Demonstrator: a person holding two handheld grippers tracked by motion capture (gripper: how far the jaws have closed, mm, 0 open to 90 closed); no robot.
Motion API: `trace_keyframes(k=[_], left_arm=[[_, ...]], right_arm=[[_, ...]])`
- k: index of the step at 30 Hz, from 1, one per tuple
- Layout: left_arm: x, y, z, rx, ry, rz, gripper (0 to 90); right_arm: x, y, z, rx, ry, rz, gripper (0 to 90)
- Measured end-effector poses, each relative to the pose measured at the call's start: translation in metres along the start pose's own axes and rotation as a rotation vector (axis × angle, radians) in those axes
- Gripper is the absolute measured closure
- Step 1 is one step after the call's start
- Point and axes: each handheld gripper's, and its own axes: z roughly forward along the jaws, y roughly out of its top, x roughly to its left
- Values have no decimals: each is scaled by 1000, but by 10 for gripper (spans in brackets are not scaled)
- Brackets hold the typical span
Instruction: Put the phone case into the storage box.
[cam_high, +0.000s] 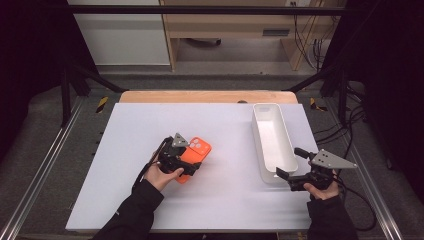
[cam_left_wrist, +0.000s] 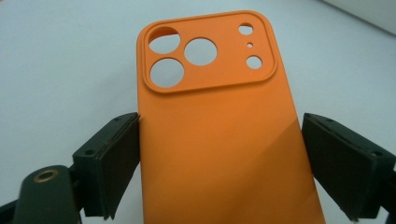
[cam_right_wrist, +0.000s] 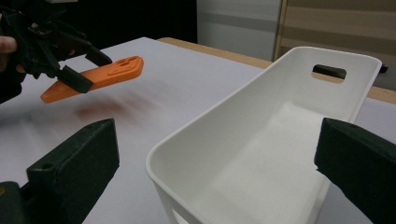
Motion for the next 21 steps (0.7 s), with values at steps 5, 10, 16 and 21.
trace_keyframes(k=[5,10,16,21], left_arm=[[-5,2,-5,-12,-17,19,132],[-9,4,-8,-23,-39,41,132],[-17,6,-14,-37,-71,71,132],[-25,8,-16,-41,-88,102,132]], right_arm=[[1,0,0,1,8,-8,4],[1,1,0,1,17,-16,4],[3,2,1,3,24,-25,4],[7,4,3,11,36,-43,5]])
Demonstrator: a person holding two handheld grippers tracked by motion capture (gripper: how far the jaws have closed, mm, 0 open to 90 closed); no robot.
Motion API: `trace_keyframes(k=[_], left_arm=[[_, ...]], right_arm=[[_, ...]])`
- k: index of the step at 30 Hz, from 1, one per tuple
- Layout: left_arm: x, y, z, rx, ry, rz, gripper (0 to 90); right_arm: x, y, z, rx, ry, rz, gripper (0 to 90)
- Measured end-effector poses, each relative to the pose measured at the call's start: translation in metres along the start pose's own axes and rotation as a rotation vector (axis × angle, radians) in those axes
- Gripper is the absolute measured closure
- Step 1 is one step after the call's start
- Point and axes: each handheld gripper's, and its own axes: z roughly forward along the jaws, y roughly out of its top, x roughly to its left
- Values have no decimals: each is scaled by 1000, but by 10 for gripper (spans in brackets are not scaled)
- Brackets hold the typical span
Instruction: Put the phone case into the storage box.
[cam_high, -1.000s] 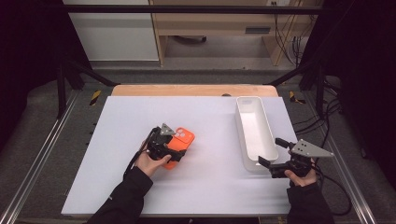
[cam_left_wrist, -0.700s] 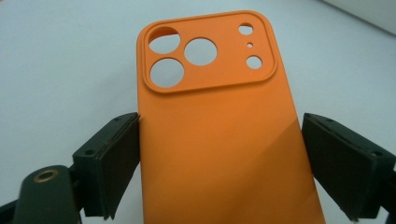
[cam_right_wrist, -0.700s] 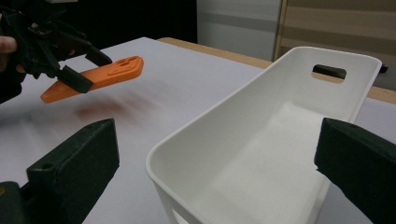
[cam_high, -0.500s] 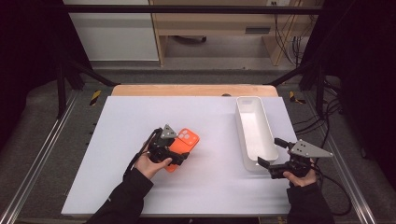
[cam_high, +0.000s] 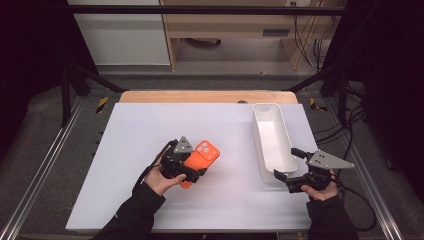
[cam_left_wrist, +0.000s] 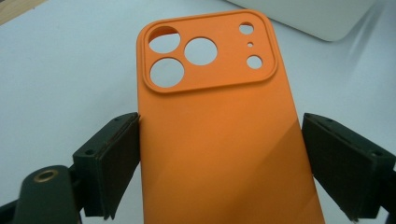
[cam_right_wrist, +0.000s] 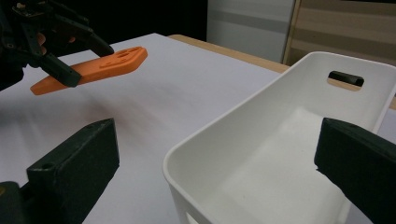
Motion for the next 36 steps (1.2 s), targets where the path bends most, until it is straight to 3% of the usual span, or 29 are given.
trace_keyframes(k=[36], left_arm=[[-41,15,-9,0,-107,146,134]], right_arm=[[32,17,20,70,136,-111,5]])
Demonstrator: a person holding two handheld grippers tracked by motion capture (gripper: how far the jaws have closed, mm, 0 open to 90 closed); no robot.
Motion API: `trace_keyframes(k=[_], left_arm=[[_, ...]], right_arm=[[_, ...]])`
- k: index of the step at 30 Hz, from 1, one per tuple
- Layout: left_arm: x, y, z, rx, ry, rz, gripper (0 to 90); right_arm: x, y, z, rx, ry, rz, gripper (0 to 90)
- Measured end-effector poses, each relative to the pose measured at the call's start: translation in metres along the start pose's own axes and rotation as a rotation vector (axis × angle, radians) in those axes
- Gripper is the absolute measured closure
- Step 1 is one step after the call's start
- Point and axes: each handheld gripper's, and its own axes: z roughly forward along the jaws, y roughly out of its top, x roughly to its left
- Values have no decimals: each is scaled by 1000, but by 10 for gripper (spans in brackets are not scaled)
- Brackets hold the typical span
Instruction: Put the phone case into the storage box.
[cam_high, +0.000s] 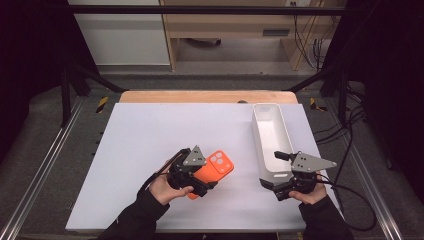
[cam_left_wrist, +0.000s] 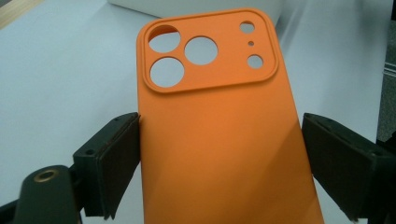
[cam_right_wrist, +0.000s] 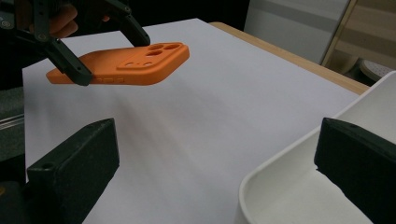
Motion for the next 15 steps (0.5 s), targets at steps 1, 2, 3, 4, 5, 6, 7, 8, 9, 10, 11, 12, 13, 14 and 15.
trace_keyframes(k=[1,2,3,4,5,6,7,8,9,10,11,12,13,14,15], left_arm=[[-1,0,0,-1,-2,4,133],[-2,1,0,0,-4,8,133],[-3,1,0,-2,-8,10,134],[-3,1,0,-1,-11,15,133],[-4,2,1,-2,-13,18,133],[-5,2,1,-1,-17,22,134],[-5,2,1,-2,-20,20,133],[-5,3,1,1,-19,24,133],[-6,3,2,2,-21,26,133],[-7,3,2,3,-23,29,134],[-7,3,2,5,-25,32,134],[-8,3,3,4,-29,33,134],[-8,4,3,7,-31,37,134],[-8,4,3,7,-33,41,134],[-9,4,3,8,-36,48,134]], right_arm=[[0,0,1,2,3,-4,5],[1,0,2,4,5,-7,5],[2,0,2,9,8,-7,5],[2,0,3,10,11,-10,5],[3,1,4,14,13,-10,5],[3,1,5,17,15,-13,5],[4,1,6,19,18,-19,5],[4,1,6,21,20,-22,5],[5,2,7,25,23,-24,5],[6,2,8,27,25,-27,6],[7,3,9,30,27,-31,5],[8,3,10,33,28,-37,6],[8,4,11,36,30,-41,6],[9,4,12,38,31,-44,7],[10,4,13,42,33,-47,7]])
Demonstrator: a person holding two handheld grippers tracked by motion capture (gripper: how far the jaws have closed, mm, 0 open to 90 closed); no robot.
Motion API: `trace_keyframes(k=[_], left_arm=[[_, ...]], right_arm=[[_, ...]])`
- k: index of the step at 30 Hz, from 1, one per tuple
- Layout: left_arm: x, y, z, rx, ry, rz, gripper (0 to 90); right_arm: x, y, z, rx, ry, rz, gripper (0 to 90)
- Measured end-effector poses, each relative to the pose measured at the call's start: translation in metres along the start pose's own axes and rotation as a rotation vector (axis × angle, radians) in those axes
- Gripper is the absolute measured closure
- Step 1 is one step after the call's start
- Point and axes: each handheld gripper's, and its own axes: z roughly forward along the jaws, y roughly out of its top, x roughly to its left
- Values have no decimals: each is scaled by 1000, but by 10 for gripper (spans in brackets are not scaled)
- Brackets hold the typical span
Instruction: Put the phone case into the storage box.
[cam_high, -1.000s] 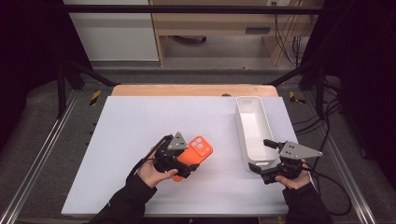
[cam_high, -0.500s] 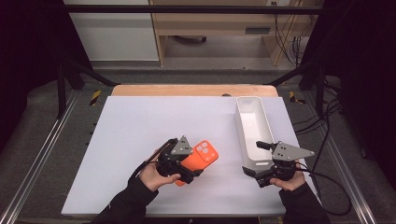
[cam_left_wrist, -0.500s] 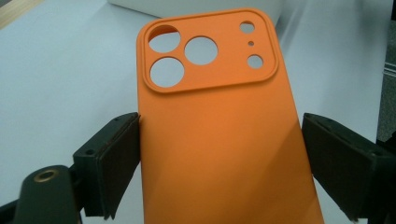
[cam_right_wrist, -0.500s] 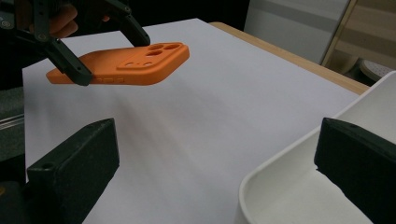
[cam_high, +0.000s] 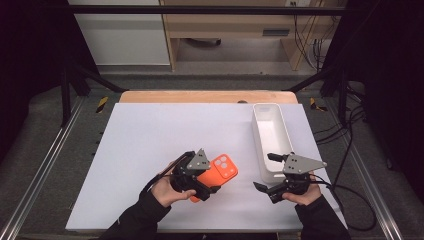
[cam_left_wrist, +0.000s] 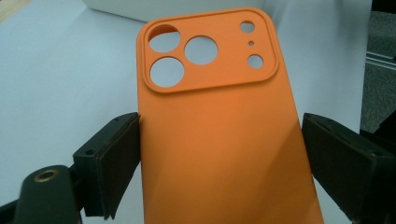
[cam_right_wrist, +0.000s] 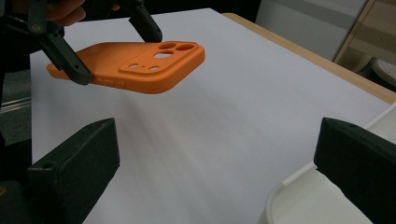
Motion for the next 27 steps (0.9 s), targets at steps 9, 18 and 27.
trace_keyframes(k=[9,18,27], left_arm=[[-3,1,1,6,-23,25,134],[-4,-2,-2,15,-39,66,134],[-2,-4,-7,16,-55,85,134]], right_arm=[[4,4,4,22,15,-31,7],[9,12,8,45,23,-82,7],[15,18,12,65,42,-122,10]])
